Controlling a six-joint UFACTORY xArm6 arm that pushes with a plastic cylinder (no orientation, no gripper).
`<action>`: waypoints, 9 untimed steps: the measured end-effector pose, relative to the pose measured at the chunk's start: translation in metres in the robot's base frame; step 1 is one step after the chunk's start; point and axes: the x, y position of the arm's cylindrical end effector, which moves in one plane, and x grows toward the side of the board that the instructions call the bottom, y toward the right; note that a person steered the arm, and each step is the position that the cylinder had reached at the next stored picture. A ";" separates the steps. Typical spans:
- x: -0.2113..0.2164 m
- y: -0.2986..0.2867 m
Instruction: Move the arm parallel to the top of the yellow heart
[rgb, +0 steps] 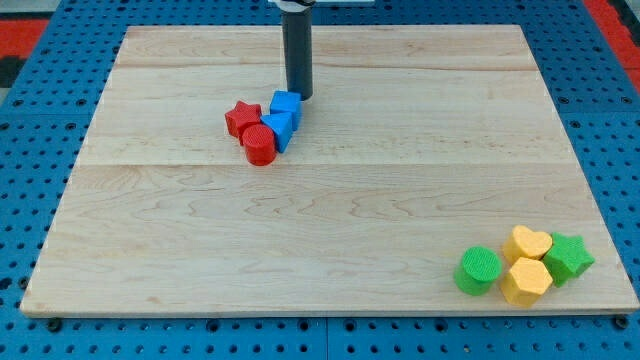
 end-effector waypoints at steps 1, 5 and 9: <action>-0.002 0.015; -0.004 0.085; -0.007 0.106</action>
